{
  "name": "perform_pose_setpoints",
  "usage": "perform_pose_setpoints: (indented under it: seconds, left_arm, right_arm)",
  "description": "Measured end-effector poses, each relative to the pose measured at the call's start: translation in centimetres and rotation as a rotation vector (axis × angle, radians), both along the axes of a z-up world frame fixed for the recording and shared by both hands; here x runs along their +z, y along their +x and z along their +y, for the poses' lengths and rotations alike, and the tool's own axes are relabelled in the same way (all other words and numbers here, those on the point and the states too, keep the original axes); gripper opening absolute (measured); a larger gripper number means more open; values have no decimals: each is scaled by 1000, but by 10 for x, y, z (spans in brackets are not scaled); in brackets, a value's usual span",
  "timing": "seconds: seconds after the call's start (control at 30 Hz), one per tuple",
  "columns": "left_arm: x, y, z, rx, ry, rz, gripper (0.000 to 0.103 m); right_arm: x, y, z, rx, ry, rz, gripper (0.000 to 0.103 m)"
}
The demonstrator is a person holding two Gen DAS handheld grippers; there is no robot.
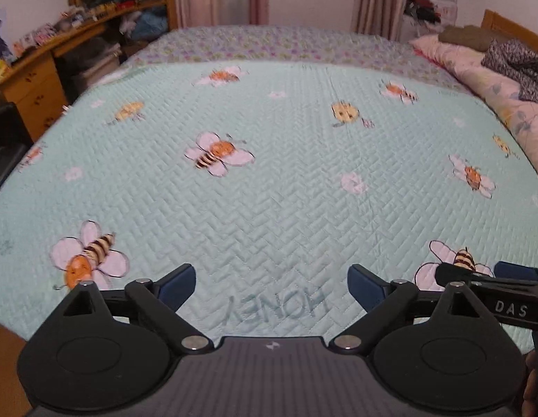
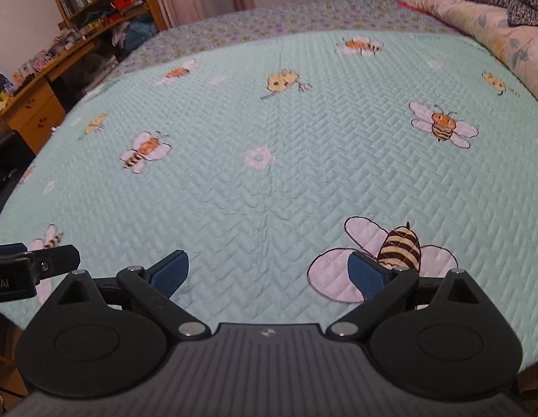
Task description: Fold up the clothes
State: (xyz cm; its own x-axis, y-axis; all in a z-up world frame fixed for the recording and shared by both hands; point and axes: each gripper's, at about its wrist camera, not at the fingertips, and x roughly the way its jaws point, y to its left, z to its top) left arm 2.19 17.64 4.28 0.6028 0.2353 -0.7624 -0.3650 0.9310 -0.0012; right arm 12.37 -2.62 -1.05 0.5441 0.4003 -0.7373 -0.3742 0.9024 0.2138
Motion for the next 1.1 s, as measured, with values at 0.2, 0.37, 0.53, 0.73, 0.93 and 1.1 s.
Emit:
perform_pose_setpoints:
  seconds: [0.2, 0.37, 0.53, 0.73, 0.93, 1.1]
  left_arm:
    - [29, -27, -18, -11, 32, -69, 101]
    - [36, -33, -34, -32, 40, -78, 102]
    - [38, -32, -40, -23, 80, -88, 102]
    - [45, -35, -43, -1, 124, -140, 102]
    - [40, -45, -43, -70, 71, -201, 94]
    - [41, -47, -52, -151, 31, -221, 94]
  right_arm:
    - [31, -30, -8, 15, 23, -91, 98]
    - [43, -41, -18, 25, 40, -134, 98]
    - [37, -37, -28, 15, 46, -112, 98]
    - [27, -29, -32, -9, 54, -87, 98]
    - [21, -31, -30, -2, 47, -66, 98]
    - [18, -32, -32, -6, 48, -58, 98]
